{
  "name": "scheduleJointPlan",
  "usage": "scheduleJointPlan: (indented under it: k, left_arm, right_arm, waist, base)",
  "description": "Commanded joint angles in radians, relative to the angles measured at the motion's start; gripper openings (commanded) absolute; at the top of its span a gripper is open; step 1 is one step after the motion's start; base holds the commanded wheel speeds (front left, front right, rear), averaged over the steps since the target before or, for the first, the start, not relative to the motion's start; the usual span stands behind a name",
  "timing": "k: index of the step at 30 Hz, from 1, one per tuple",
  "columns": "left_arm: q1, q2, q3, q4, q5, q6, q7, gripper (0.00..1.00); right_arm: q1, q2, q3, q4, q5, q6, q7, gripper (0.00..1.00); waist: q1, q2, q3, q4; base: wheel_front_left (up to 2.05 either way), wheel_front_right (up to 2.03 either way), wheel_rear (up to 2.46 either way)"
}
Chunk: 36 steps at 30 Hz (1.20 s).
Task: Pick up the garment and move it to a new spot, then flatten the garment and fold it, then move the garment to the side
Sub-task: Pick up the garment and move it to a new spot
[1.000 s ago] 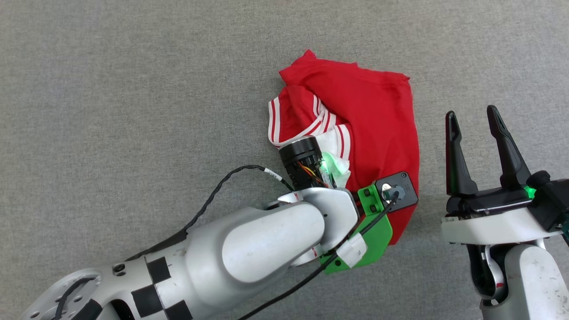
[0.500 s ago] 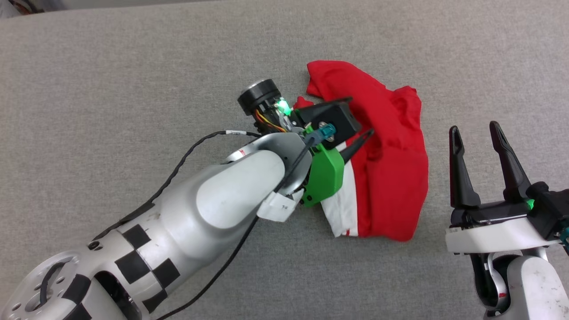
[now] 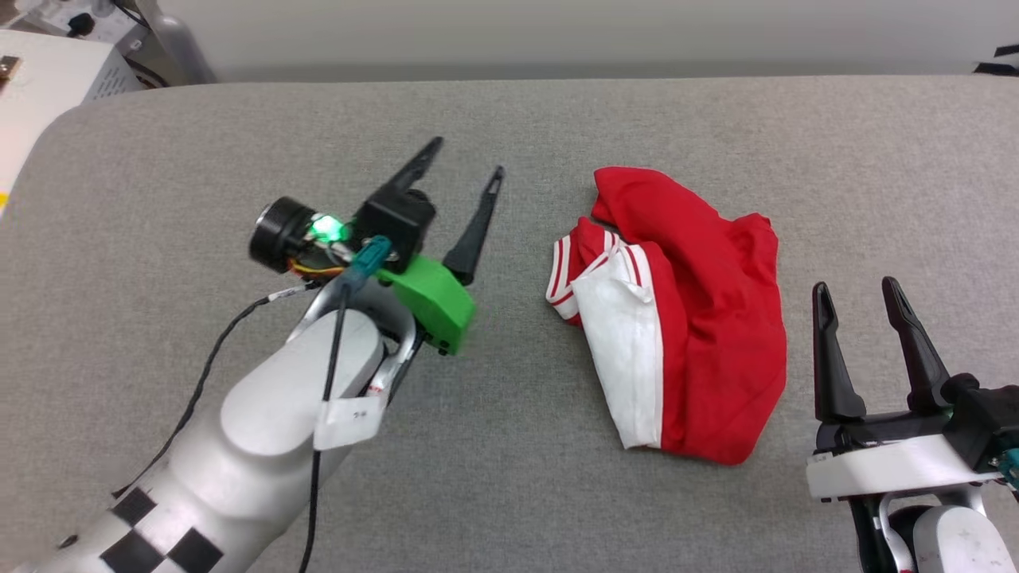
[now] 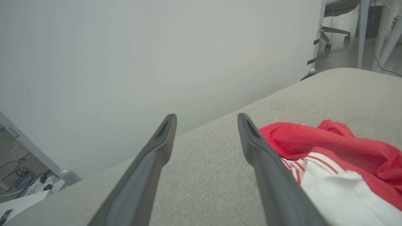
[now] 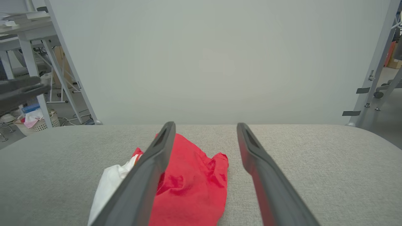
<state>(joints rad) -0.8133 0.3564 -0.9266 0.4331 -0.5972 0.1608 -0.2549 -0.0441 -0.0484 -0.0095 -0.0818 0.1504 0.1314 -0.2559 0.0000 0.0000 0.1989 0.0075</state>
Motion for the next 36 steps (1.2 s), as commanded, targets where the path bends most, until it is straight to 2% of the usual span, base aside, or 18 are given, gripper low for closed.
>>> scheduleJointPlan:
  k: [1,4,7,14,21,36]
  left_arm:
    - [0.044,0.016,0.041,-0.041,0.018,0.031,-0.006,1.0]
    - [0.158,0.045,0.148,-0.139,0.064,0.088,-0.006,1.0]
    - [0.28,0.055,0.247,-0.208,0.107,0.123,-0.007,1.0]
    - [0.518,0.024,0.461,-0.306,0.187,0.138,-0.007,1.0]
    - [0.691,-0.043,0.627,-0.356,0.281,0.091,-0.007,1.0]
    - [0.861,-0.19,0.803,-0.368,0.426,-0.052,-0.007,1.0]
  right_arm:
    - [0.014,-0.002,-0.004,0.005,-0.008,-0.001,-0.006,1.0]
    - [0.025,-0.002,-0.006,0.011,-0.011,-0.001,-0.006,1.0]
    - [0.034,-0.002,-0.008,0.015,-0.013,-0.001,-0.006,1.0]
    - [0.063,-0.002,-0.007,0.021,-0.019,-0.001,-0.006,1.0]
    - [0.095,-0.002,-0.004,0.034,-0.024,-0.001,-0.006,1.0]
    - [0.141,-0.002,0.005,0.059,-0.031,-0.001,-0.006,1.0]
  waist:
    - [0.0,0.0,-0.031,0.029]
    - [0.0,0.0,-0.051,0.036]
    - [0.0,0.0,-0.069,0.041]
    - [0.0,0.0,-0.107,0.047]
    - [0.0,0.0,-0.143,0.048]
    - [0.0,0.0,-0.174,0.051]
  base:
    - [0.0,0.0,0.0]
    - [0.0,0.0,0.0]
    - [0.0,0.0,0.0]
    - [0.0,0.0,0.0]
    - [0.0,0.0,0.0]
    - [0.0,0.0,0.0]
